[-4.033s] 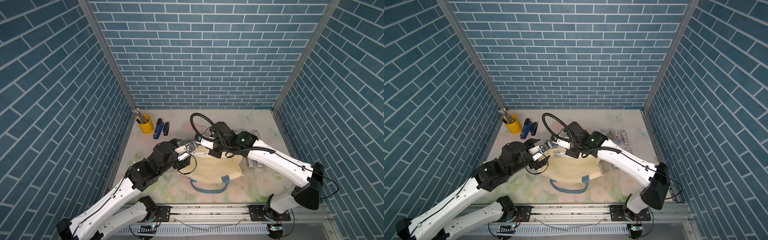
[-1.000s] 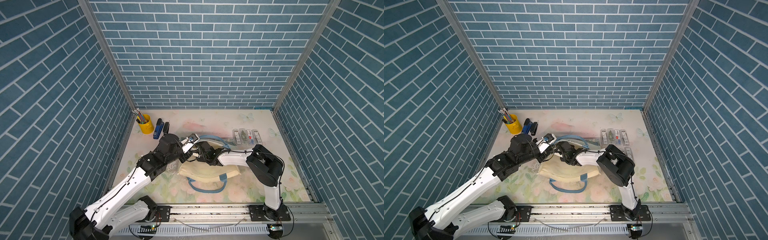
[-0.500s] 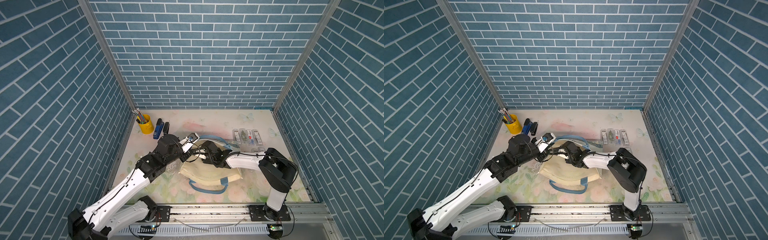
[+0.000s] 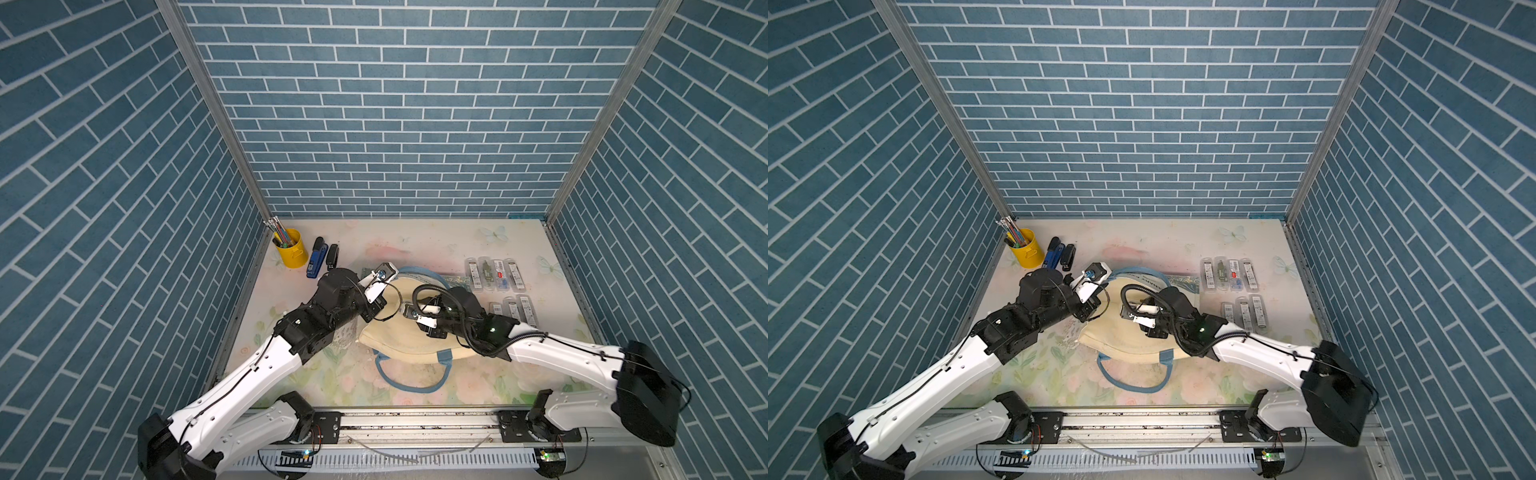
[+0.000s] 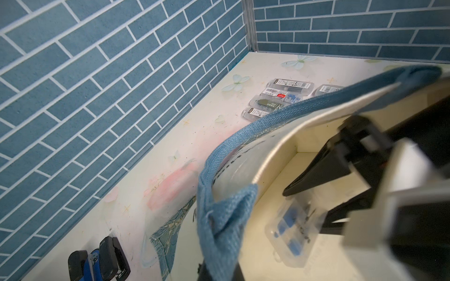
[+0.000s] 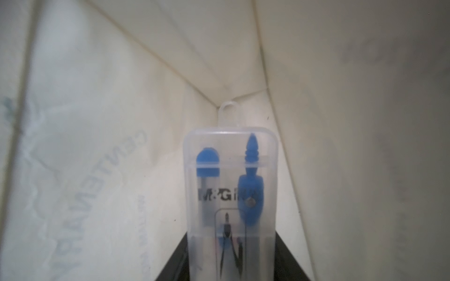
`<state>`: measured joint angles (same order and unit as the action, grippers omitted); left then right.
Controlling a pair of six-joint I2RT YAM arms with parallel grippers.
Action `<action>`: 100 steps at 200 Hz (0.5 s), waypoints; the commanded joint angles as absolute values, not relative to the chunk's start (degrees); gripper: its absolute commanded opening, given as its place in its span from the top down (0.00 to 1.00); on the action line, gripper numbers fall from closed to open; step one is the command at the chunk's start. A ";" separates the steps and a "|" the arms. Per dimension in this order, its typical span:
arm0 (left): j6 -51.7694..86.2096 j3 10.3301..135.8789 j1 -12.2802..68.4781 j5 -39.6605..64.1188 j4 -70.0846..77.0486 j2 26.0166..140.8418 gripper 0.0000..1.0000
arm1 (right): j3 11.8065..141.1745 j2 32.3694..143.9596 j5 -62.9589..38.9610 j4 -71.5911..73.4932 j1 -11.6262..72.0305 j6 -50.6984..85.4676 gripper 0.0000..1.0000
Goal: Take out the compass set from the canvas bag
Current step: Pick up the compass set from the canvas bag.
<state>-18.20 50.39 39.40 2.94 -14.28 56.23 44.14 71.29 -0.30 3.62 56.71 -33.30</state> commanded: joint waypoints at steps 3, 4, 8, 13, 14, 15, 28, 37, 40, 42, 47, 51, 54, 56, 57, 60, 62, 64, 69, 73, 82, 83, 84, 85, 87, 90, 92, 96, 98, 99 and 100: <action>-15.07 52.70 39.51 -3.28 -13.40 56.17 1.00 | 51.77 62.59 -1.09 -5.31 58.81 -27.55 0.68; -15.00 52.81 39.49 -3.62 -13.64 56.17 1.00 | 52.21 62.15 -0.85 -6.00 58.81 -27.18 0.68; -14.46 53.30 39.46 -5.10 -14.88 55.95 1.00 | 53.92 60.57 0.08 -8.84 58.76 -25.13 0.68; -13.74 54.14 39.46 -5.99 -16.58 55.52 1.00 | 55.40 58.50 2.07 -11.87 58.28 -22.23 0.68; -13.55 54.27 39.51 -6.07 -17.04 55.44 1.00 | 55.61 58.12 2.40 -12.35 58.14 -21.66 0.67; -13.32 54.47 39.48 -6.11 -17.40 55.36 1.00 | 55.84 57.62 2.91 -13.03 57.99 -21.16 0.67; -11.12 55.28 39.46 -6.80 -20.39 53.64 1.00 | 57.35 52.41 8.07 -22.33 55.24 -15.08 0.66; -10.04 55.58 39.46 -6.87 -21.85 52.70 1.00 | 58.20 49.44 12.09 -28.30 54.65 -10.67 0.67; -9.80 55.67 39.46 -6.86 -22.34 52.47 1.00 | 58.26 48.53 13.16 -29.84 54.54 -9.17 0.66; -9.59 55.78 39.46 -6.79 -22.70 52.40 1.00 | 58.27 47.97 13.70 -30.60 54.51 -8.05 0.66; -9.06 56.09 39.46 -6.68 -23.45 52.17 1.00 | 58.04 46.45 15.34 -32.34 54.19 -5.07 0.65; -8.51 56.38 39.46 -6.60 -24.03 52.13 1.00 | 57.74 45.73 16.76 -33.38 54.12 -2.82 0.65; -8.19 56.68 39.51 -6.58 -24.46 52.20 1.00 | 57.52 45.48 17.99 -34.07 53.99 -0.82 0.65; -7.85 56.91 39.45 -6.52 -24.81 52.25 1.00 | 57.36 45.32 18.74 -34.60 53.84 0.19 0.65; -7.79 57.02 39.46 -6.56 -24.98 52.27 1.00 | 57.29 45.29 19.04 -34.79 53.73 0.97 0.65; -7.41 57.35 39.48 -6.40 -25.44 52.36 1.00 | 57.02 45.27 19.78 -35.45 53.44 2.55 0.65; -7.21 57.51 39.47 -6.17 -25.72 52.35 1.00 | 56.86 45.37 20.17 -35.87 53.13 3.80 0.65; -6.92 57.71 39.53 -6.09 -25.92 52.38 1.00 | 56.64 45.49 20.42 -36.23 52.81 4.73 0.65; -6.41 58.12 39.43 -5.76 -26.45 52.25 1.00 | 55.88 45.72 21.21 -36.69 51.89 7.55 0.64; -5.95 58.37 39.46 -5.62 -26.69 52.15 1.00 | 55.15 46.06 22.08 -36.75 51.10 10.06 0.64; -5.16 58.78 39.41 -5.36 -27.46 51.87 1.00 | 53.61 46.71 22.80 -36.72 48.73 15.24 0.64; -5.09 58.83 39.44 -5.36 -27.48 51.82 1.00 | 53.39 46.73 22.78 -36.64 48.31 16.12 0.64; -5.00 58.86 39.45 -5.36 -27.58 51.75 1.00 | 53.11 46.74 22.69 -36.51 48.06 16.50 0.64; -4.96 58.87 39.46 -5.41 -27.63 51.76 1.00 | 52.83 46.80 22.59 -36.36 47.85 16.50 0.64; -4.91 58.88 39.46 -5.44 -27.67 51.66 1.00 | 52.30 46.81 22.17 -35.85 47.23 17.62 0.64; -4.84 58.89 39.44 -5.54 -27.73 51.49 1.00 | 51.00 46.70 21.35 -35.08 46.29 18.52 0.64; -4.77 58.89 39.46 -5.58 -27.76 51.39 1.00 | 50.10 46.66 20.67 -34.24 45.59 19.00 0.64; -4.75 58.89 39.41 -5.64 -27.79 51.27 1.00 | 48.40 46.59 19.17 -32.81 44.33 20.18 0.64; -4.70 58.89 39.41 -5.69 -27.89 51.25 1.00 | 47.69 46.63 18.52 -32.22 43.45 21.02 0.63; -4.68 58.89 39.43 -5.75 -27.96 51.24 1.00 | 47.40 46.69 18.18 -31.93 43.08 21.36 0.64; -4.67 58.89 39.40 -5.73 -27.96 51.24 1.00 | 46.99 46.81 17.88 -31.65 42.59 21.71 0.63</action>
